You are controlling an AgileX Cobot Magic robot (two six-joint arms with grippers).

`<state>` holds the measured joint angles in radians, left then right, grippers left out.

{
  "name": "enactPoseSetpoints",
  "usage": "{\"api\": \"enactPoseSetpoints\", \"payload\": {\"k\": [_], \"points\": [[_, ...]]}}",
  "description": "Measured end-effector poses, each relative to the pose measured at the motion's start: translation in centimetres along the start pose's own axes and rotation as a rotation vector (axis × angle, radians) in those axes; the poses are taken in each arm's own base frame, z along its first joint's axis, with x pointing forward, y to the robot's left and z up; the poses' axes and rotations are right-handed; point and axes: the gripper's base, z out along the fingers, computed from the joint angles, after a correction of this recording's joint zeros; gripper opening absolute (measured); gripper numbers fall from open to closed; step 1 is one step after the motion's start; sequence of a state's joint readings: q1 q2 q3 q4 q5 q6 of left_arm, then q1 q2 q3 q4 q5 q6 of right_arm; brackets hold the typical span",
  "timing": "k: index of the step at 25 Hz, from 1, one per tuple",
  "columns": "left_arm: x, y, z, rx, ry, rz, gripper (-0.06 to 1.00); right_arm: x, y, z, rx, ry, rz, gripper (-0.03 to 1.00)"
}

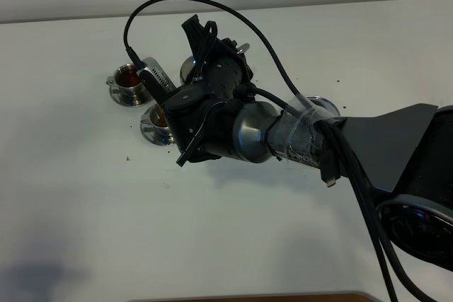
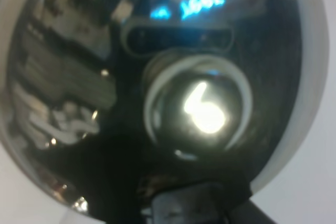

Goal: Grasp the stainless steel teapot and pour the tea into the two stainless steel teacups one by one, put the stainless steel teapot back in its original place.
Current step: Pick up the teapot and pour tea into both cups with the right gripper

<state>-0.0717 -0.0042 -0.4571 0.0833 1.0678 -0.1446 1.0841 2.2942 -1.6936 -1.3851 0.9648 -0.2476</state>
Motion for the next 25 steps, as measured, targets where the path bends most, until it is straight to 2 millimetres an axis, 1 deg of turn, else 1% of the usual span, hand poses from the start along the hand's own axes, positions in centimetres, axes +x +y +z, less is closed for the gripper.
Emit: {"api": "enactPoseSetpoints", "payload": {"k": [25], "points": [[0.0,0.0,0.0,0.0,0.0,0.002,0.58,0.28,-0.15,-0.16,0.015,0.044,-0.092,0.19]]}}
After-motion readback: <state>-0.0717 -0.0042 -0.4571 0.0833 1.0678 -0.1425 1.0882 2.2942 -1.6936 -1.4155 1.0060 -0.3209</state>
